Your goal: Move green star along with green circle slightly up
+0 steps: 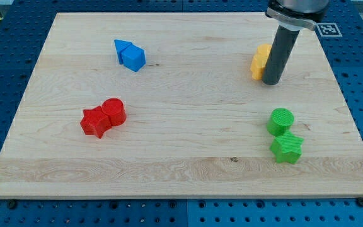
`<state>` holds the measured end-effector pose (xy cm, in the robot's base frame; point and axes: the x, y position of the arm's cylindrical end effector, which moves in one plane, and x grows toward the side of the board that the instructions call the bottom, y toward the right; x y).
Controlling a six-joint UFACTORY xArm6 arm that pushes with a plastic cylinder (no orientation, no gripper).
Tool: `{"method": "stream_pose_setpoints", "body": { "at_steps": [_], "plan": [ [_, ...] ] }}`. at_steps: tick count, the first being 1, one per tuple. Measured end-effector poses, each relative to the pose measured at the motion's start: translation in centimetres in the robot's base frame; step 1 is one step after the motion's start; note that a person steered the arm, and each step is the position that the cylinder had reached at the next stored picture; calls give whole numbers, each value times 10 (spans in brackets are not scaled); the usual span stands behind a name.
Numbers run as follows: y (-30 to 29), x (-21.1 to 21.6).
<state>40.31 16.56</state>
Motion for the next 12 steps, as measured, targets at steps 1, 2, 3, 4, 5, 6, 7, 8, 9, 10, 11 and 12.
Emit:
{"method": "stream_pose_setpoints", "body": {
  "at_steps": [1, 2, 3, 4, 5, 6, 7, 8, 9, 10, 11, 12],
  "plan": [
    [-1, -6],
    [2, -5],
    [8, -2],
    [20, 25],
    [-5, 32],
    [-4, 45],
    [6, 65],
    [6, 75],
    [6, 78],
    [-3, 77],
    [-60, 77],
    [-105, 91]
  ]
}}
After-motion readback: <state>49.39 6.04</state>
